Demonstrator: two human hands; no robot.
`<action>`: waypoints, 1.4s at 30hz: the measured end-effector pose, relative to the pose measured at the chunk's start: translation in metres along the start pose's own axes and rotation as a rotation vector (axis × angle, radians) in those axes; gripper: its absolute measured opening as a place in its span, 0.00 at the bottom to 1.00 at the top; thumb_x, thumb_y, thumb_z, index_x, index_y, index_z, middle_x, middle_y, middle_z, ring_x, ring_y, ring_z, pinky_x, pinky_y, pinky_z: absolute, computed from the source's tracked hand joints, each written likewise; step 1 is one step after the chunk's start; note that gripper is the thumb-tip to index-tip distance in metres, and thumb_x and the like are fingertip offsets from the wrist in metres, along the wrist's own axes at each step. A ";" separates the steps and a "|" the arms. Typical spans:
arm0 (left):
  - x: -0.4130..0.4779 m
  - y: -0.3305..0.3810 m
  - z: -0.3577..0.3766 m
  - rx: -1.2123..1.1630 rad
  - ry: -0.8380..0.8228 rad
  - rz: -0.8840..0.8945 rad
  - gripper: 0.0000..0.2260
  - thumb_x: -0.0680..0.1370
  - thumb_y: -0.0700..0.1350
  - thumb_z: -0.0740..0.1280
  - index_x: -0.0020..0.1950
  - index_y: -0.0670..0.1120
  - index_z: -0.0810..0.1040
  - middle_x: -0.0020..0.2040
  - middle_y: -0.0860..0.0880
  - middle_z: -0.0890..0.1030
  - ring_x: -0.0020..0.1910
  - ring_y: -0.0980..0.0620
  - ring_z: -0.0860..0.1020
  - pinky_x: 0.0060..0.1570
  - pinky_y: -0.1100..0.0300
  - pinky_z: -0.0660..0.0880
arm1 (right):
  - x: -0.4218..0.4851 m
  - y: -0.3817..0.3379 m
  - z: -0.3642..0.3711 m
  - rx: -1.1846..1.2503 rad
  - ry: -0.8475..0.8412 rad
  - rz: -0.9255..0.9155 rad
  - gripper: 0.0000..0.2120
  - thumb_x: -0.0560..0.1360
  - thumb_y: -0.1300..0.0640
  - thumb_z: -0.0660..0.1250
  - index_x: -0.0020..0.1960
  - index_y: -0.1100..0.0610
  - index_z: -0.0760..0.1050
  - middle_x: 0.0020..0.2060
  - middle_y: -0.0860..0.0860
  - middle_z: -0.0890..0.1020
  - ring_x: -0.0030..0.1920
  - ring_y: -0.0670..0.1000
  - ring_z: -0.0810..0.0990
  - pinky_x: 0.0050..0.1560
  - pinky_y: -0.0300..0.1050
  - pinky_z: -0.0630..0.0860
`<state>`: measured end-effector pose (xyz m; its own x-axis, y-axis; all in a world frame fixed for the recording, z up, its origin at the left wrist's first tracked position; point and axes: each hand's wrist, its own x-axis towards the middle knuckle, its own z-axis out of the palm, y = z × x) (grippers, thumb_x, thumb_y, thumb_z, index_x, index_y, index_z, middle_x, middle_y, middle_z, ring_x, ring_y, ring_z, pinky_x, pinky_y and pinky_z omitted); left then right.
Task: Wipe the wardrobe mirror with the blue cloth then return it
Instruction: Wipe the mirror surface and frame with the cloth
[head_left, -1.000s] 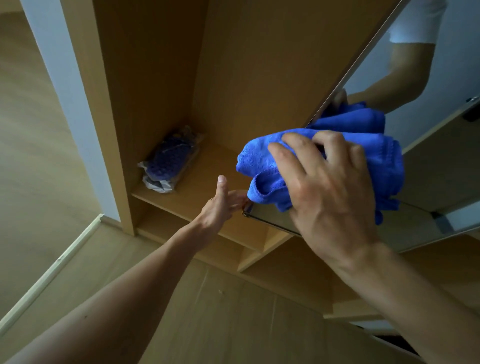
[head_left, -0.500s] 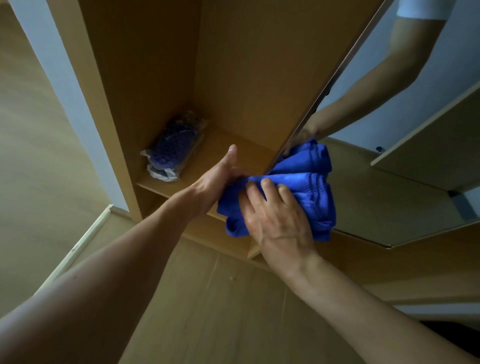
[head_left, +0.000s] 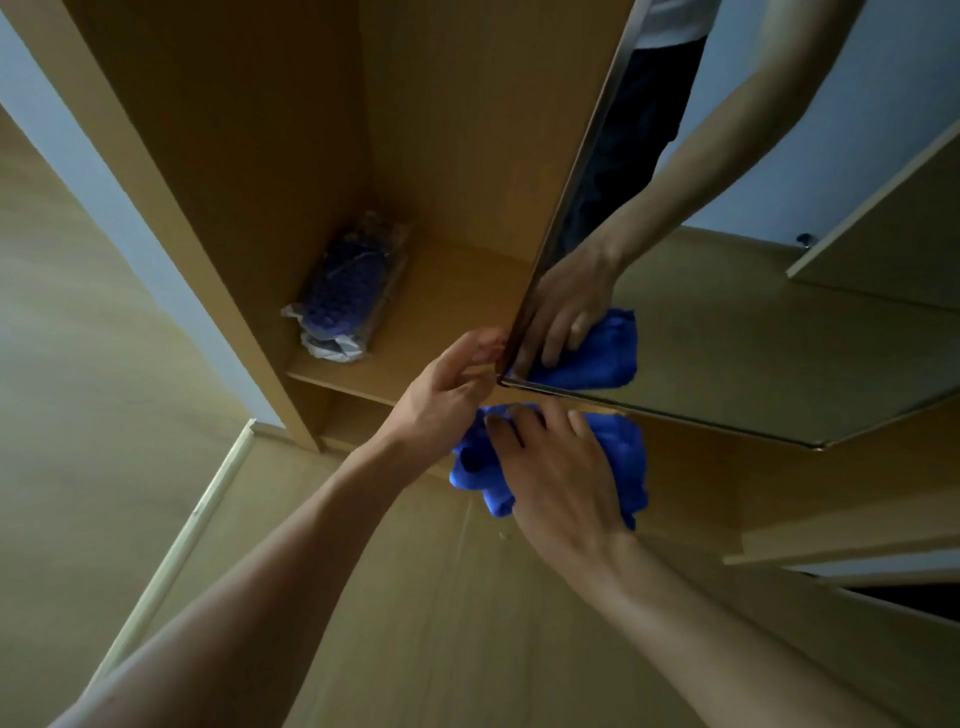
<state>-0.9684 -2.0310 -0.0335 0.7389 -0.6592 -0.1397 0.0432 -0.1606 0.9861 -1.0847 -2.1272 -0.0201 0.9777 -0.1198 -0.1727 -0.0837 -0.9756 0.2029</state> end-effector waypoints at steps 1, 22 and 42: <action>-0.002 -0.003 0.001 0.014 -0.003 -0.001 0.20 0.83 0.36 0.61 0.70 0.55 0.76 0.64 0.57 0.81 0.63 0.61 0.78 0.65 0.60 0.73 | -0.005 0.005 0.005 0.069 0.007 0.035 0.26 0.74 0.56 0.67 0.70 0.55 0.67 0.61 0.53 0.76 0.59 0.57 0.72 0.59 0.51 0.67; -0.013 -0.012 0.018 0.049 0.093 -0.156 0.30 0.83 0.40 0.63 0.56 0.81 0.70 0.53 0.67 0.83 0.53 0.68 0.81 0.46 0.72 0.76 | 0.002 0.004 0.022 2.346 -0.250 1.023 0.21 0.77 0.43 0.69 0.63 0.55 0.78 0.54 0.56 0.86 0.56 0.57 0.84 0.65 0.55 0.77; -0.013 0.017 0.006 0.026 -0.096 -0.261 0.22 0.77 0.50 0.71 0.61 0.77 0.72 0.51 0.69 0.83 0.48 0.66 0.83 0.41 0.71 0.78 | 0.021 0.001 -0.007 2.829 -0.277 0.896 0.26 0.81 0.47 0.55 0.68 0.64 0.75 0.57 0.62 0.82 0.54 0.63 0.81 0.61 0.58 0.75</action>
<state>-0.9811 -2.0299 -0.0158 0.6380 -0.6595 -0.3976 0.2052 -0.3520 0.9132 -1.0634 -2.1295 -0.0168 0.6839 -0.0795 -0.7252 -0.1562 0.9550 -0.2520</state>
